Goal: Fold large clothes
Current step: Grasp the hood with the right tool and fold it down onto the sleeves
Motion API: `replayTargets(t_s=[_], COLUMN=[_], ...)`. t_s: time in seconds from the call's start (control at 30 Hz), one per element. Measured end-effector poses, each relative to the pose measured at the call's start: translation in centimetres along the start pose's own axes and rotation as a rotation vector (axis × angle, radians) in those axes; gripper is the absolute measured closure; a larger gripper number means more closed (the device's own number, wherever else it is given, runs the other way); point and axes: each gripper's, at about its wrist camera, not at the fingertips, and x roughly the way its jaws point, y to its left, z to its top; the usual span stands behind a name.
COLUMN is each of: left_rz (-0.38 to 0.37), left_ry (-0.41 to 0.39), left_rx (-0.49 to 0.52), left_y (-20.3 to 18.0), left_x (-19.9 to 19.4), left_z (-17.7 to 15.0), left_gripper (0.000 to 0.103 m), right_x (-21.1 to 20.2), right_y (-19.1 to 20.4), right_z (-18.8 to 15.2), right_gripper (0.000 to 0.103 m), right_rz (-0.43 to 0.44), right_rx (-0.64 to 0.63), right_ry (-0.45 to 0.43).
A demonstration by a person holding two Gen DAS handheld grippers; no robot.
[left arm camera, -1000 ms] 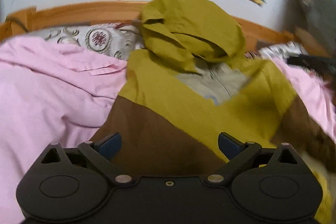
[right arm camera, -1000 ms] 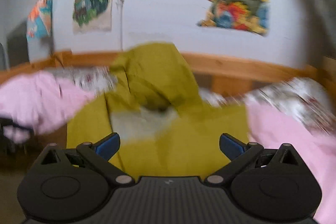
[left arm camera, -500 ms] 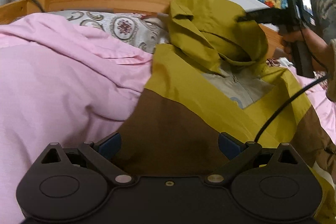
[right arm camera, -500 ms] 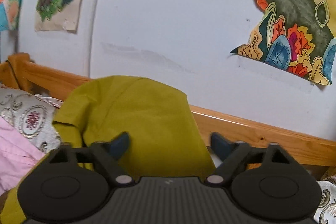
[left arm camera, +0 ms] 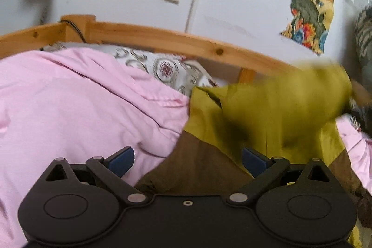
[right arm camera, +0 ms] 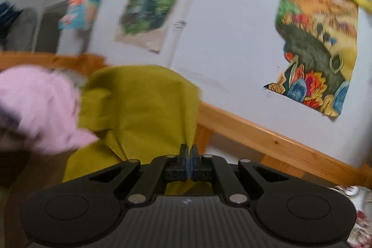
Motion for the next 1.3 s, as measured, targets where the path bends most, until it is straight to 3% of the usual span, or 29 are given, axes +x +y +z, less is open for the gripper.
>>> replayTargets(t_s=[0.17, 0.3, 0.4, 0.47, 0.53, 0.63, 0.73, 0.83, 0.97, 1.1, 1.2, 1.3], left_rz=[0.004, -0.046, -0.103, -0.133, -0.158, -0.165, -0.133, -0.08, -0.067, -0.077, -0.095, -0.127], left_ry=[-0.044, -0.055, -0.031, -0.005, 0.029, 0.081, 0.138, 0.203, 0.236, 0.232, 0.226, 0.216], left_rx=[-0.02, -0.015, 0.018, 0.043, 0.063, 0.108, 0.136, 0.15, 0.145, 0.144, 0.093, 0.057], left_y=[-0.6, -2.2, -4.0, -5.4, -6.8, -8.7, -9.8, -10.0, -9.4, -9.3, -8.8, -8.7], left_x=[-1.5, -1.2, 0.4, 2.0, 3.5, 5.7, 7.3, 8.5, 9.3, 8.7, 7.2, 4.6], left_z=[0.6, 0.8, 0.4, -0.2, -0.9, -2.4, -4.2, -5.7, -7.1, -7.2, -6.9, -7.0], left_gripper=[0.003, 0.002, 0.001, 0.001, 0.001, 0.002, 0.003, 0.003, 0.003, 0.003, 0.003, 0.002], right_x=[-3.0, -4.7, -6.0, -6.5, -6.4, -4.4, -1.1, 2.2, 4.0, 3.3, 0.6, -3.8], right_y=[0.9, 0.6, -0.3, -1.3, -2.4, -2.8, -1.2, 0.9, 3.0, 3.8, 2.9, 2.8], right_z=[-4.9, -7.2, -7.5, -6.7, -5.1, -2.9, -2.4, -4.0, -7.7, -9.5, -8.6, -7.7], right_gripper=[0.102, 0.098, 0.086, 0.061, 0.051, 0.047, 0.039, 0.039, 0.04, 0.038, 0.028, 0.013], right_rz=[-0.003, 0.018, 0.001, -0.032, -0.073, -0.08, -0.038, 0.011, -0.031, -0.042, -0.064, -0.064], right_rx=[-0.006, 0.031, 0.073, 0.141, 0.228, 0.309, 0.284, 0.291, 0.229, 0.197, 0.273, 0.259], right_ry=[0.118, 0.196, 0.224, 0.209, 0.159, 0.123, 0.156, 0.253, 0.334, 0.313, 0.281, 0.228])
